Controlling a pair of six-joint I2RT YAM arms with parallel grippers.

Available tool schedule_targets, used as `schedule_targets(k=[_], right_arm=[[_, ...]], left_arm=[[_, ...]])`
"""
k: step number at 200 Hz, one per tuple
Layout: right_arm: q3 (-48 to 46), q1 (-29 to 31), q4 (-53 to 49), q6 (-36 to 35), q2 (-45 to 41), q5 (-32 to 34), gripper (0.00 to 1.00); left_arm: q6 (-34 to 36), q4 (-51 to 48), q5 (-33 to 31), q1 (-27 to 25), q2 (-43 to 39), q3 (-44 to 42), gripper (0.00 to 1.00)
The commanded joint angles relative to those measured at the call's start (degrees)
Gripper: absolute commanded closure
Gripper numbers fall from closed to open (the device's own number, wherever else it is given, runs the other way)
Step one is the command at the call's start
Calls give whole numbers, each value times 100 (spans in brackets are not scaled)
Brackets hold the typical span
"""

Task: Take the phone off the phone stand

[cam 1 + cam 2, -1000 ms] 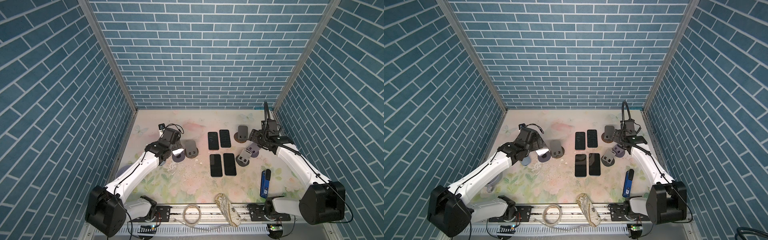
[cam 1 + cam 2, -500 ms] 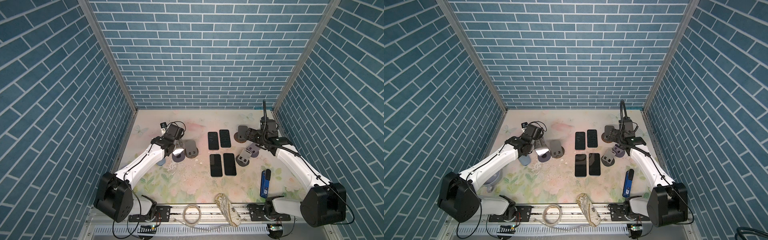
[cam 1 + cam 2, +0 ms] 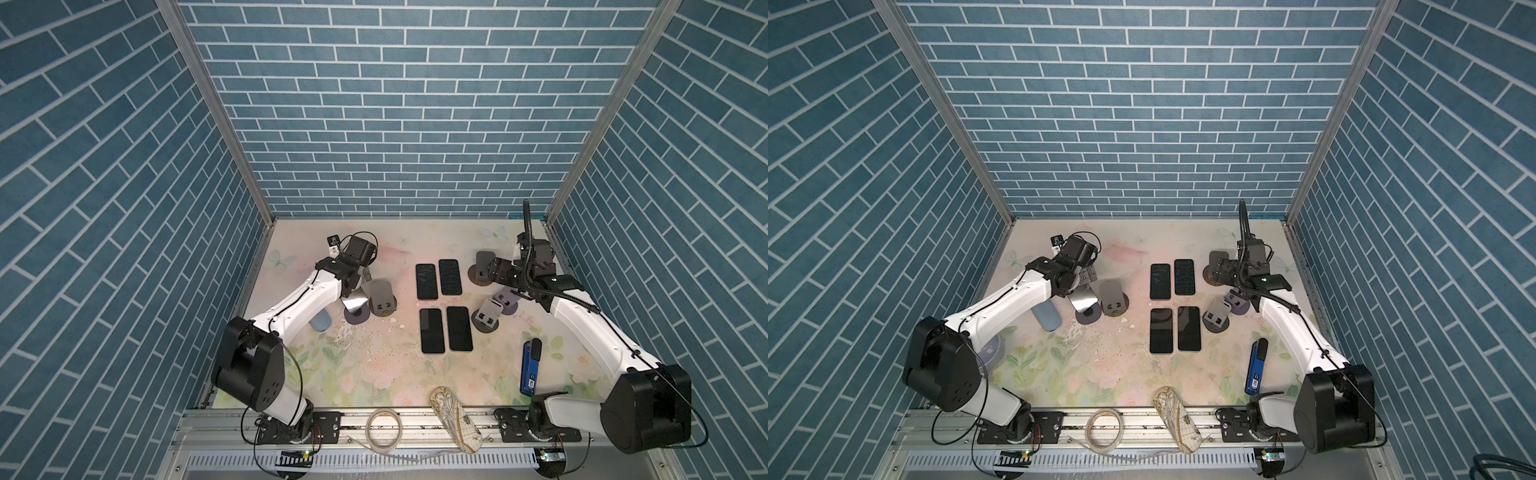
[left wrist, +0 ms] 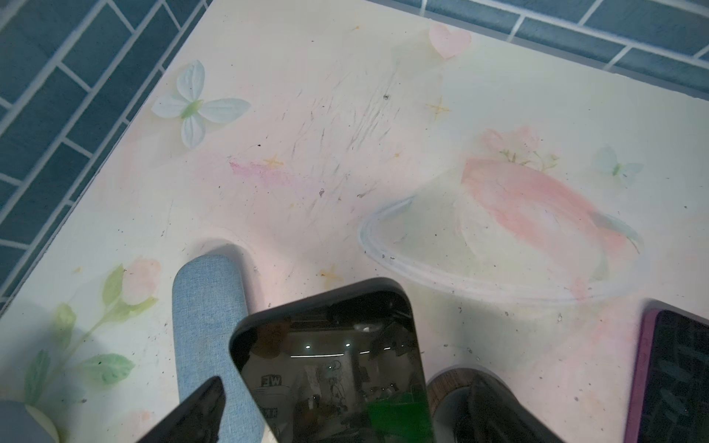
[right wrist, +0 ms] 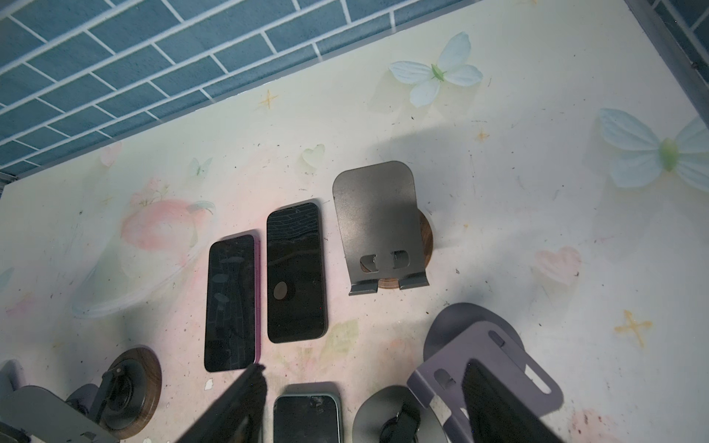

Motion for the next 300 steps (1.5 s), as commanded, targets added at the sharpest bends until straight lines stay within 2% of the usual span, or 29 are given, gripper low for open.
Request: schedule_targets(k=[1,98,178,235,300], right_arm=[[-166,28,112,-215,55,-112,18],[-211,26,190,-316,213,-193,18],[-220,28,210,-346,358,-264,18],[-141,28,202,-355,460,-333,18],[-140,28,207,-329,495,-367,18]], left_arm=[[-139,-361,-194,6,131,207,0],[-480,-492,-404,0,470,342,1],[-601,-252,-433,4,618,218,10],[-667,-217,-446,8,599,115,26],[-462,-60,-446,1,324,33,35]])
